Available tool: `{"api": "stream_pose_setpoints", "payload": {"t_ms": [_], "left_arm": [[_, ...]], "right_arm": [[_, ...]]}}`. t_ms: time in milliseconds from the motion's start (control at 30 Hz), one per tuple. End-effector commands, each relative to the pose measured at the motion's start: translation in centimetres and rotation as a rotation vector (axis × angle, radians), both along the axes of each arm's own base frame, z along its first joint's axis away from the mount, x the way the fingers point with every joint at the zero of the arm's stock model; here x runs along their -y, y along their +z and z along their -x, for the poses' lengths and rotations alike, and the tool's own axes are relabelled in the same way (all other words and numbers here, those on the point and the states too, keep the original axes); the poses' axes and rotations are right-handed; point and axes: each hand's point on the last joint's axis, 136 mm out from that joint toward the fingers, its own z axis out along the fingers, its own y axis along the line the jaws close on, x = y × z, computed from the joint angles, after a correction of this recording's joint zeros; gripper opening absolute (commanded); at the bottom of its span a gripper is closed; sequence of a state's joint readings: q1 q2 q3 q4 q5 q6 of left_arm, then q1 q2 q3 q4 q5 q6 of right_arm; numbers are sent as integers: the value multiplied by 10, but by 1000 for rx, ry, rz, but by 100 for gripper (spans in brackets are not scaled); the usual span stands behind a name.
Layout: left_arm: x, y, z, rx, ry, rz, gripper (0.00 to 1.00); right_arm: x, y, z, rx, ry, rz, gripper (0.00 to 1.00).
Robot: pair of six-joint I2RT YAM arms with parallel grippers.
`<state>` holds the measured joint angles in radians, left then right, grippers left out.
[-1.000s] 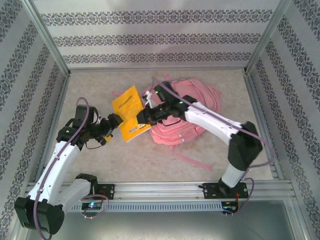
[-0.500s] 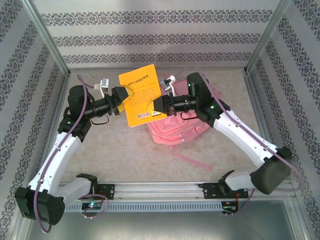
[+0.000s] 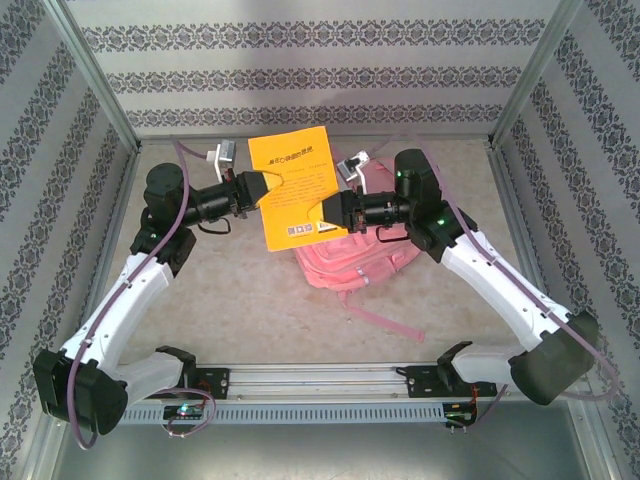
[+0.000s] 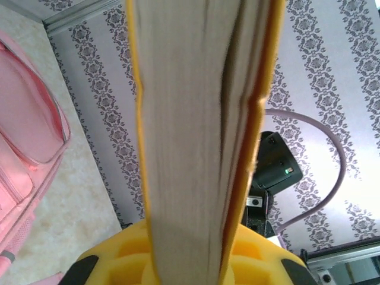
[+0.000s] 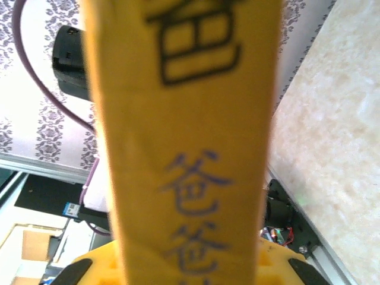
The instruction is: Pack the student bag
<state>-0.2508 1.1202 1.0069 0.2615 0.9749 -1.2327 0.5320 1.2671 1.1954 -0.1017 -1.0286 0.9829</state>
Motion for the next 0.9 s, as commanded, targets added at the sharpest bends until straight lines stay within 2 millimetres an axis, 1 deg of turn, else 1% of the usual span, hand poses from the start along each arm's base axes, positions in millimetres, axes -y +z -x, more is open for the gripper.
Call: {"api": "stream_pose_setpoints", "payload": {"t_ms": [0,33,67,100,133,200,233,300,400,500,667,867], "left_arm": [[-9,36,-1,129,103,39,0],[-15,39,-5,130,155,64,0],[-24,43,-12,128,240,97,0],[-34,46,-17,130,321,128,0],[-42,46,-20,134,395,152,0],[-52,45,-24,135,496,172,0],[-54,44,-26,133,523,178,0],[-55,43,-28,129,560,197,0],[-57,42,-30,119,595,245,0],[-58,39,-32,100,615,284,0],[-60,35,-34,76,630,320,0],[-59,33,-36,51,622,341,0]], "right_arm": [[21,1,-19,82,-165,66,44],[29,-1,-28,72,-236,74,51],[36,-1,-37,44,-324,38,60],[42,-1,-46,-3,-410,-31,69],[48,5,-54,-23,-488,-106,74],[55,10,-60,-33,-601,-173,81],[55,14,-61,-22,-633,-198,83],[48,23,-62,-1,-652,-267,85],[39,32,-60,44,-691,-362,93],[25,36,-57,98,-676,-325,94],[5,35,-65,42,-648,-350,94],[-13,26,-77,-28,-631,-370,91]]}}
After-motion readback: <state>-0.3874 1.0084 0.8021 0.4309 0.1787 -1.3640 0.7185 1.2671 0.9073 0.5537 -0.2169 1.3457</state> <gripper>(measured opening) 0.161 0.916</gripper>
